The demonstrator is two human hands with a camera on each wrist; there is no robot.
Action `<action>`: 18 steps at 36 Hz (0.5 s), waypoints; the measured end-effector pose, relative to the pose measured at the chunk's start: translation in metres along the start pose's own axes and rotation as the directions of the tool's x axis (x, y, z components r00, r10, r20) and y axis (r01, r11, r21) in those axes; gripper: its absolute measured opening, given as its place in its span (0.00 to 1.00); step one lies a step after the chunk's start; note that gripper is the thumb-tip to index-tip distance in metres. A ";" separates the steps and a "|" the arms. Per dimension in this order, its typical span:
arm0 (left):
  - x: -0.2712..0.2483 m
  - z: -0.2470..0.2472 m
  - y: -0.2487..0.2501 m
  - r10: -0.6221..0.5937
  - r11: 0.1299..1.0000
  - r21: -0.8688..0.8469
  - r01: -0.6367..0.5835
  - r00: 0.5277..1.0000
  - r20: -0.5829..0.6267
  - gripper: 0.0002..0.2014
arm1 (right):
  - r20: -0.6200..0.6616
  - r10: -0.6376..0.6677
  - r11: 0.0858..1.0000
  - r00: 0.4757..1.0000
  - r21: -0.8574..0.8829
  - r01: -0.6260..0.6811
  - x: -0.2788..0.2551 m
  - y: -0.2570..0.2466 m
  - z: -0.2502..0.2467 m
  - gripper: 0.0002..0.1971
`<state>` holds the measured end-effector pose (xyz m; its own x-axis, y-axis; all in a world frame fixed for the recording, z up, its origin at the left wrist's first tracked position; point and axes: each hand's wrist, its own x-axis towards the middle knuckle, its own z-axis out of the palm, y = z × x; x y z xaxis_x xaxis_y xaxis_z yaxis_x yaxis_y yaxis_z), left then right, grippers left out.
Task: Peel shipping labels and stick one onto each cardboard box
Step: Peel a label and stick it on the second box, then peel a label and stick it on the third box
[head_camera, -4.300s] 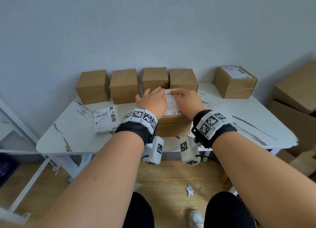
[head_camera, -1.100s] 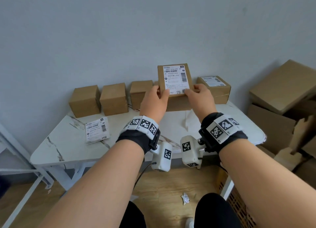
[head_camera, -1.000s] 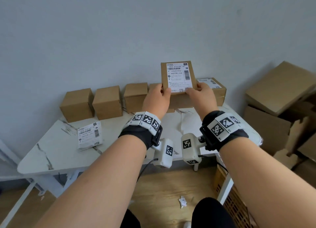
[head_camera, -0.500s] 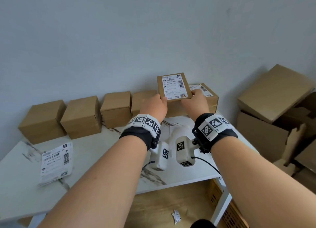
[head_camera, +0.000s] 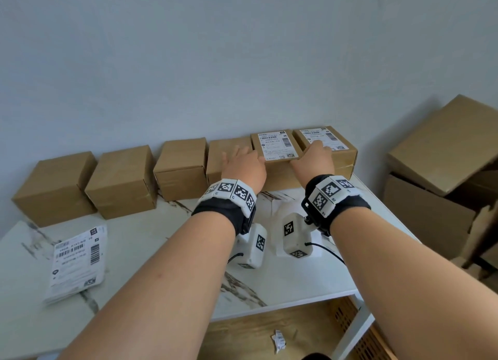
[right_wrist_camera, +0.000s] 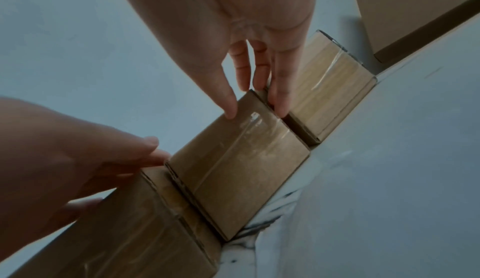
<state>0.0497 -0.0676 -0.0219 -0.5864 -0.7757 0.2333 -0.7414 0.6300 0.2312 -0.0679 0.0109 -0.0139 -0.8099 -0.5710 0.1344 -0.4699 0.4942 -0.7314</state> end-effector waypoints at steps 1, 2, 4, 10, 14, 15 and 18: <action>-0.001 0.000 -0.001 -0.005 1.000 -0.010 0.005 1.000 -0.005 0.20 | 0.007 -0.007 1.000 1.000 -0.015 0.007 0.001 -0.001 0.000 0.18; -0.002 -0.001 -0.002 -0.011 1.000 -0.022 0.011 1.000 -0.016 0.19 | 0.009 -0.015 0.999 1.000 -0.028 0.015 0.001 -0.002 0.000 0.15; -0.004 -0.003 -0.007 -0.013 0.999 -0.052 0.010 0.998 -0.056 0.18 | 0.000 -0.036 0.999 0.999 -0.022 0.036 0.001 -0.004 -0.002 0.13; -0.013 -0.012 -0.025 -0.022 0.998 -0.058 0.018 0.997 -0.071 0.19 | 0.018 -0.123 0.988 0.992 0.095 0.121 -0.013 -0.018 -0.006 0.10; -0.022 -0.012 -0.034 -0.051 0.997 0.055 0.050 0.999 0.009 0.22 | 0.058 -0.154 0.978 0.986 0.154 0.143 -0.026 -0.030 -0.001 0.10; -0.024 -0.012 -0.036 -0.052 0.995 0.083 0.049 0.998 0.031 0.24 | 0.067 -0.161 0.976 0.985 0.162 0.148 -0.030 -0.032 0.000 0.09; -0.034 -0.011 -0.041 -0.022 0.995 0.096 0.016 0.998 0.061 0.26 | 0.108 -0.175 0.974 0.979 0.165 0.156 -0.040 -0.038 0.007 0.06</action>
<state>0.1034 -0.0667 -0.0287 -0.5889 -0.7902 0.1699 -0.7786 0.6110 0.1430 -0.0148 0.0103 0.0040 -0.6724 -0.7161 0.1872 -0.5258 0.2841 -0.8018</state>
